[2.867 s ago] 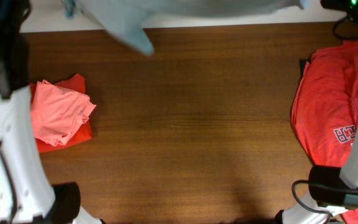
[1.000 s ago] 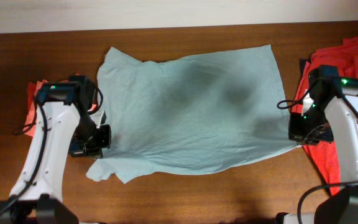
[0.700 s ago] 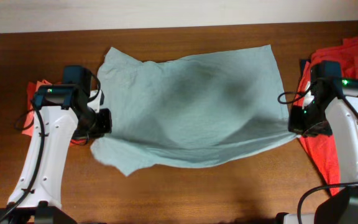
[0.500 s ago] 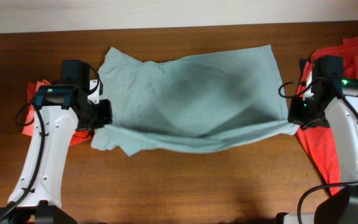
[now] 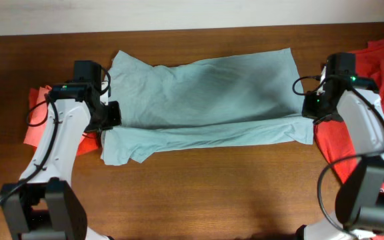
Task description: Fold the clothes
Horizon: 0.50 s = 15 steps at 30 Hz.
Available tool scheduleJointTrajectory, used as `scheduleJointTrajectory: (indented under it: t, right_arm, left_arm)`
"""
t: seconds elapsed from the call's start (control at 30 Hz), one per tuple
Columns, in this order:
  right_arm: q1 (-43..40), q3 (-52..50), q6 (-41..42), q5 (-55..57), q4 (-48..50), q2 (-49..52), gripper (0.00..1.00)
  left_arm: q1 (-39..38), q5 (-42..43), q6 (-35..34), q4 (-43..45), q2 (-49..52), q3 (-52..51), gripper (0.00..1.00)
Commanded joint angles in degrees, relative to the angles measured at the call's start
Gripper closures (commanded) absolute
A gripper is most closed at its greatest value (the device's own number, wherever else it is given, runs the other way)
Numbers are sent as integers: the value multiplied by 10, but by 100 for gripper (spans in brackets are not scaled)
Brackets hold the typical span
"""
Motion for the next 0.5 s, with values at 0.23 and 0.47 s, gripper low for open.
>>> scheduleJointTrajectory:
  t: [0.23, 0.47]
  right_arm:
    - [-1, -1, -31, 0, 69, 61, 96]
    - [-1, -1, -31, 0, 119, 62, 96]
  left_arm:
    - [3, -45, -27, 79, 34, -2, 100]
    - [3, -45, -29, 112, 63, -2, 100]
